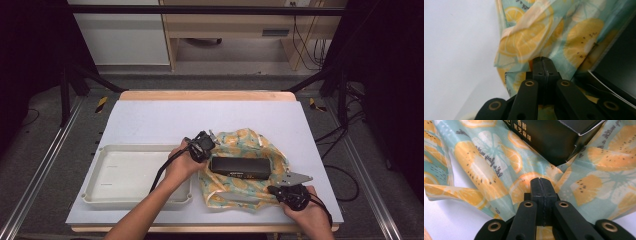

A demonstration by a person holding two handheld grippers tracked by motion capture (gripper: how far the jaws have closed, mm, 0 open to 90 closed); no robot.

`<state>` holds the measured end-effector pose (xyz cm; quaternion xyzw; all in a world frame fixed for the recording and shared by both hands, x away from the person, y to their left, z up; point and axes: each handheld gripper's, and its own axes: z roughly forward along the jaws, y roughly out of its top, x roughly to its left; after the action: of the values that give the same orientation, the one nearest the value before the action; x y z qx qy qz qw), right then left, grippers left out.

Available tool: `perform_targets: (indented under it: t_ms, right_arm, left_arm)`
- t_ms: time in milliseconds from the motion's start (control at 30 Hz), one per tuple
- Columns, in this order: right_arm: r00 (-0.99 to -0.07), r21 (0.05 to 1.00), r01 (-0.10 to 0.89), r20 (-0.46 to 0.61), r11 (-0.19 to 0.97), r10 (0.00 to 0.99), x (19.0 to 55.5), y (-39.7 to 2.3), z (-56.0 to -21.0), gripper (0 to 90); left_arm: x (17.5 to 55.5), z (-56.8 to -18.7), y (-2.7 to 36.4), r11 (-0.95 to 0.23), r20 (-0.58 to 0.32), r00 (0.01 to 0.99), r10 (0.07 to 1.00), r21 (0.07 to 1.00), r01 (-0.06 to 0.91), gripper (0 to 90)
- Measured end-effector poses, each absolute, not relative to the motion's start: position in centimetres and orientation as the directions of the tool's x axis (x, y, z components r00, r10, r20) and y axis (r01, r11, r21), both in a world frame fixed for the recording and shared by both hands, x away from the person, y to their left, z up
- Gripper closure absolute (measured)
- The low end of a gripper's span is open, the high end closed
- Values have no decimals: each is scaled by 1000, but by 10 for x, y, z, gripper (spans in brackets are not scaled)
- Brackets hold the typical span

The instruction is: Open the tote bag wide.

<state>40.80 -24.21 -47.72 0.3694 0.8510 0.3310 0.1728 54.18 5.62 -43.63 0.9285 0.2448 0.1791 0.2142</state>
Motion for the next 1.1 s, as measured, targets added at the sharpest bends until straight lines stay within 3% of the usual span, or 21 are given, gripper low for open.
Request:
perform_targets:
  t_ms: [233, 467, 800, 1100]
  right_arm:
    - [-666, 694, 509, -56, 508, 744, 408, -242, -478, 900]
    - [-664, 697, 507, -60, 507, 745, 407, -242, -478, 900]
    - [-666, 700, 507, -52, 503, 744, 404, -245, -478, 900]
    - [-668, 702, 499, -61, 508, 741, 402, -246, -477, 900]
  left_arm:
    - [502, -400, 70, -739, 238, 824, 515, 610, 285, 900]
    - [465, -399, 57, -738, 192, 889, 416, 642, 207, 898]
    - [453, -443, 47, -817, 189, 906, 379, 528, 231, 900]
    - [451, -457, 49, -835, 167, 914, 370, 491, 248, 900]
